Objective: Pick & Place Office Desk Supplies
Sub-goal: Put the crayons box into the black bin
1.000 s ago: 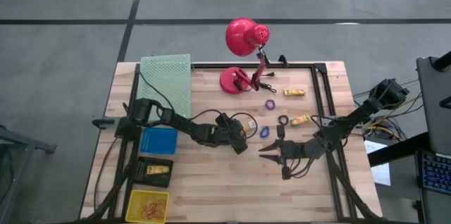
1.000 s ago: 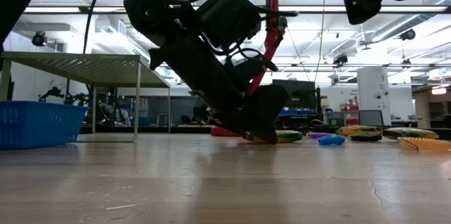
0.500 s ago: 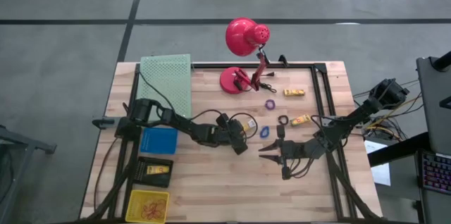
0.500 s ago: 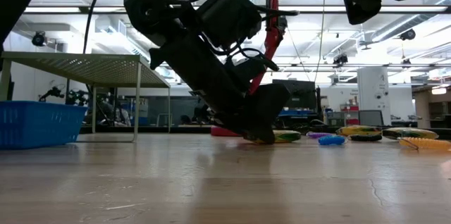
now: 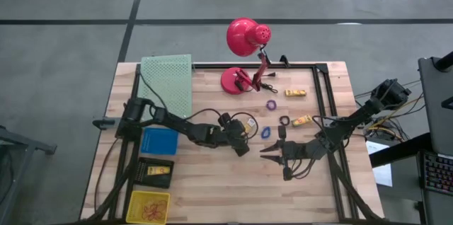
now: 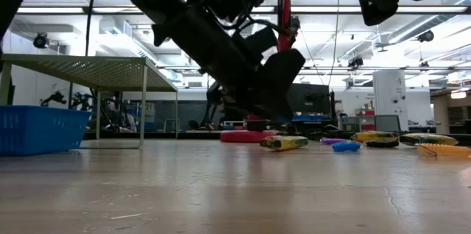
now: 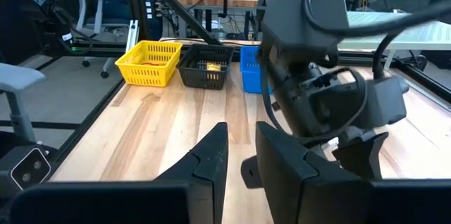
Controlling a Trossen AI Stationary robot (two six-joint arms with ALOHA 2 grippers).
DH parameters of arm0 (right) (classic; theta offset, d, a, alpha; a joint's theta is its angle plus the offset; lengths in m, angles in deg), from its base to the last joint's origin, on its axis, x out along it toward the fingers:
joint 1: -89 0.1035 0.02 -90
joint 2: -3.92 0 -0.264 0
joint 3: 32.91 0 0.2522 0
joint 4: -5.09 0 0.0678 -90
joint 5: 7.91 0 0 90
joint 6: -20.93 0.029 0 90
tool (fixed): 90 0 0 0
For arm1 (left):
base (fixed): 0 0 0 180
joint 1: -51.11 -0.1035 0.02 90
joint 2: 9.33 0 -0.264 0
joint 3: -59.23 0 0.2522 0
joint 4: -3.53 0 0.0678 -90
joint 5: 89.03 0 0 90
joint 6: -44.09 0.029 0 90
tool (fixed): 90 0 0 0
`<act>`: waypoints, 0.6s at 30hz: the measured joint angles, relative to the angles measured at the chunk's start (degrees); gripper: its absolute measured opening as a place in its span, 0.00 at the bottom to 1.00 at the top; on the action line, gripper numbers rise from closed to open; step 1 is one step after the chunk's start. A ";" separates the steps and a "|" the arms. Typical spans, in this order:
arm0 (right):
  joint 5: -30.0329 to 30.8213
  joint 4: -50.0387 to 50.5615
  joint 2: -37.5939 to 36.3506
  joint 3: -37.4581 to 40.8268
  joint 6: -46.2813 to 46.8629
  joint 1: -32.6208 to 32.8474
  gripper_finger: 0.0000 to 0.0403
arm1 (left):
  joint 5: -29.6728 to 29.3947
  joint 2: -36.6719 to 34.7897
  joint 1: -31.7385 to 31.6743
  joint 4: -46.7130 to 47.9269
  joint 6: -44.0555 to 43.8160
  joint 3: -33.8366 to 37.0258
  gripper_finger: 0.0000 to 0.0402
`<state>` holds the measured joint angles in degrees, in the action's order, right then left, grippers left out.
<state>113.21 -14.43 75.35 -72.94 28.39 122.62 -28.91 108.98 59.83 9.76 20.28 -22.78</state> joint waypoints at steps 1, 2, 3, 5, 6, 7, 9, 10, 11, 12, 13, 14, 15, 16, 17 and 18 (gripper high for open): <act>0.00 0.03 0.00 0.01 0.00 -0.01 0.19 | -0.02 -0.16 0.03 0.08 0.00 0.00 0.46; -0.02 0.01 0.01 0.02 0.00 0.01 0.19 | -0.02 -0.18 0.03 0.02 0.00 0.00 0.46; 0.00 0.00 0.01 0.02 0.00 -0.01 0.19 | -0.02 -0.18 0.03 0.08 0.00 0.00 0.46; 0.00 0.02 0.01 0.02 0.00 -0.01 0.20 | 0.02 -0.18 0.03 0.15 -0.07 0.00 0.46; 0.00 0.01 0.01 0.02 0.00 0.00 0.20 | 0.09 -0.18 0.03 0.14 -0.42 0.01 0.46; -0.01 -0.02 0.00 0.02 0.00 0.00 0.21 | 0.09 -0.18 0.03 0.08 -0.76 0.00 0.46; 0.00 -0.01 0.01 0.02 0.00 0.01 0.21 | 0.11 0.04 0.03 -0.02 -1.95 0.00 0.46; 0.00 0.01 -0.01 0.02 0.00 0.00 0.21 | 0.15 0.14 0.03 0.11 -2.72 0.02 0.46; 0.00 0.02 0.01 0.02 0.00 -0.01 0.21 | 0.15 0.17 0.03 0.17 -3.36 0.02 0.46; 0.00 0.00 0.01 0.02 0.00 -0.01 0.22 | 0.12 0.36 0.03 0.06 -3.67 0.02 0.46; 0.00 0.00 -0.01 0.02 0.00 -0.01 0.22 | 0.10 0.49 0.03 -0.13 -3.69 0.00 0.46; 0.00 -0.01 0.01 0.02 0.00 -0.01 0.22 | 0.11 0.58 -0.05 -0.07 -3.67 0.02 0.46; 0.00 0.02 0.00 0.02 0.00 0.00 0.21 | 0.29 0.69 -0.08 0.09 -3.67 0.14 0.46; 0.00 -0.01 0.00 0.02 0.00 0.00 0.21 | 0.39 0.79 -0.08 0.13 -3.58 0.32 0.46; 0.00 -0.01 0.01 0.02 0.00 0.00 0.21 | 0.37 0.94 -0.10 0.16 -3.13 0.38 0.46; 0.00 -0.01 -0.01 0.02 0.00 0.00 0.20 | 0.37 1.00 -0.10 0.11 -2.05 0.39 0.46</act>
<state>113.21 -14.44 75.34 -72.91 28.39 122.62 -28.54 109.98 59.73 9.87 18.23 -22.39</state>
